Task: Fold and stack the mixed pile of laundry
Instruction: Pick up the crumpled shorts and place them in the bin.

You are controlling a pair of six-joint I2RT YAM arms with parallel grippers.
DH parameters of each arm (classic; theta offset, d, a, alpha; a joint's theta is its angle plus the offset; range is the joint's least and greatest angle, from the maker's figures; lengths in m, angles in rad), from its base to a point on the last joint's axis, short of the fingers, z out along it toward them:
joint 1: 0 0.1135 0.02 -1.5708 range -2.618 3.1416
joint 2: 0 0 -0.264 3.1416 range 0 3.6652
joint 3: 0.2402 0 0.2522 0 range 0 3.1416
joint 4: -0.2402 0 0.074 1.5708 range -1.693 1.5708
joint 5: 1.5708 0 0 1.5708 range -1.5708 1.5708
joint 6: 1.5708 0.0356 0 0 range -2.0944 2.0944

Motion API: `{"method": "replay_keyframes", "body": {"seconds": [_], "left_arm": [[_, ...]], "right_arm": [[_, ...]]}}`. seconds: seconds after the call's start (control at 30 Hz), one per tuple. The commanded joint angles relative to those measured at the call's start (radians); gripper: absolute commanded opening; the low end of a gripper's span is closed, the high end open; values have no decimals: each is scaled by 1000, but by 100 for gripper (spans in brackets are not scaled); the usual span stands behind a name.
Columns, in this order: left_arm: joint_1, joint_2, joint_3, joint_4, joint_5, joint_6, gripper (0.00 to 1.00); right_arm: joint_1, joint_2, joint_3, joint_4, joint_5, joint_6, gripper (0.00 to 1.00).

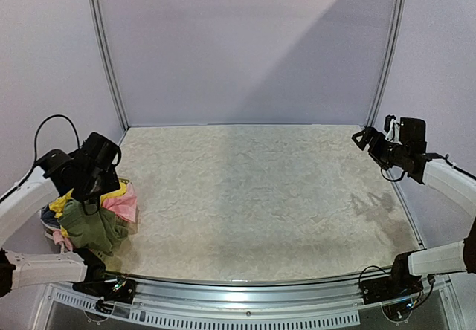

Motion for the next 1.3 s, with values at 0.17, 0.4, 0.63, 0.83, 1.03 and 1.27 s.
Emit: {"method": "replay_keyframes", "body": {"seconds": [0.17, 0.4, 0.63, 0.83, 1.03, 1.27], "left_arm": [[198, 201, 27, 215, 156, 184, 63], [224, 307, 28, 281, 191, 217, 56], [226, 335, 16, 272, 143, 190, 55], [236, 344, -4, 278, 118, 176, 50], [263, 355, -28, 296, 122, 176, 49], [271, 361, -34, 321, 124, 186, 3]], "right_arm": [[-3, 39, 42, -33, -5, -7, 99], [-4, 86, 53, -26, -2, -6, 99], [-3, 135, 74, -26, -16, -5, 99], [-3, 148, 79, -32, -24, -3, 99], [-3, 141, 79, -43, -25, -7, 99], [-3, 133, 77, -50, -25, -11, 99]]}}
